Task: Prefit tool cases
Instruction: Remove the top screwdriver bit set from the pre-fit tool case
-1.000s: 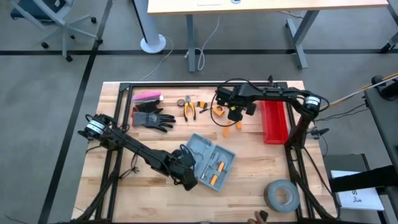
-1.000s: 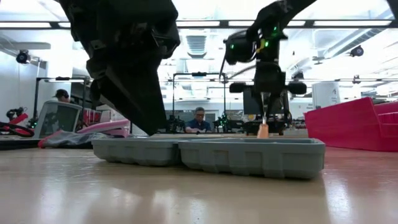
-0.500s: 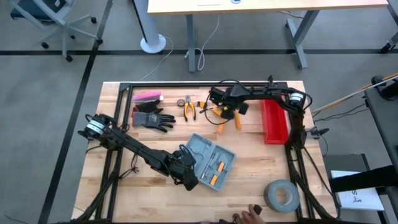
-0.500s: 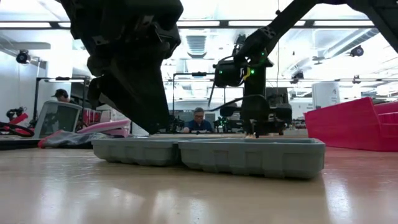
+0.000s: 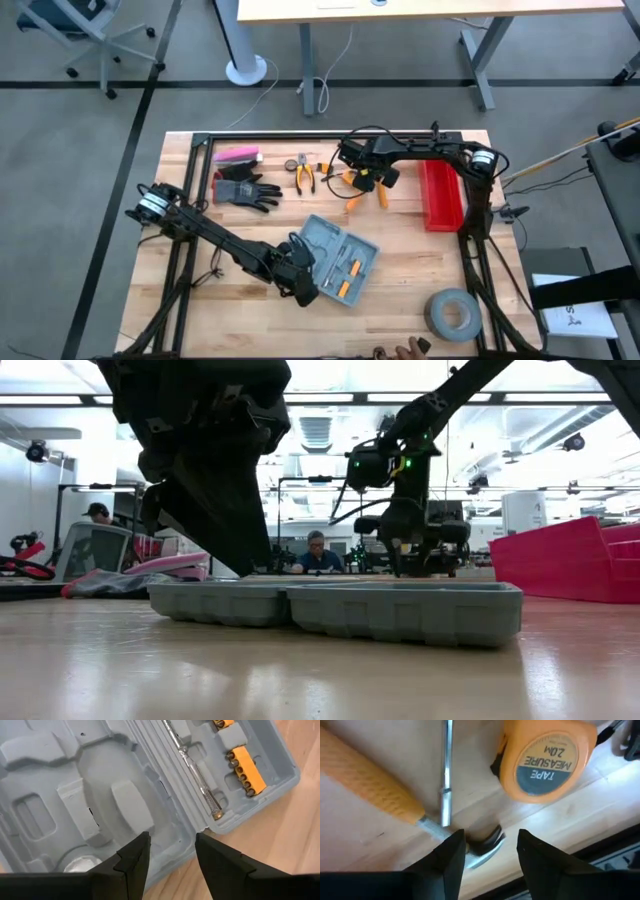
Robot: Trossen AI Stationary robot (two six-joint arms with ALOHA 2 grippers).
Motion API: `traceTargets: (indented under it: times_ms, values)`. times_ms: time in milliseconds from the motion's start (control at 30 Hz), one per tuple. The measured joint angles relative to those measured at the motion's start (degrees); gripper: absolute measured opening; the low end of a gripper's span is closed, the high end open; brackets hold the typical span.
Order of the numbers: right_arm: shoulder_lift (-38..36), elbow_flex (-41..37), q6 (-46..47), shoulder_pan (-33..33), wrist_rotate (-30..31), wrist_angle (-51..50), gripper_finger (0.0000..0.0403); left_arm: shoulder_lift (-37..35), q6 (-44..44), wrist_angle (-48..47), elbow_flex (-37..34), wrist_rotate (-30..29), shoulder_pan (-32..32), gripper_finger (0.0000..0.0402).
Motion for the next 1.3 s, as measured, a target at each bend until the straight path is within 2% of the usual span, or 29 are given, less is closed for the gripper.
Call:
traceTargets:
  times_ms: [333,667,767,967,1300]
  values:
    - [-5.7,0.0,10.8,8.6,-5.8,-3.6,0.0130,0.0,0.6,0.1,0.0,0.5,0.0,0.0165]
    - [-7.6,0.0,26.1,22.6,-14.8,-7.0,0.0103,0.0,-2.3,-3.4,0.0,2.5,0.1,0.0165]
    - [-8.1,0.0,30.2,26.6,-16.2,-7.0,0.0097,0.0,-3.6,-6.2,0.0,2.5,0.4,0.0165]
    - [-9.2,0.0,38.8,32.7,-19.5,-5.9,0.0086,0.0,-1.7,-6.2,0.0,2.5,1.1,0.0165]
    - [-9.6,0.0,48.0,39.6,-19.6,-4.5,0.0072,0.0,2.8,-8.1,0.0,2.5,1.6,0.0165]
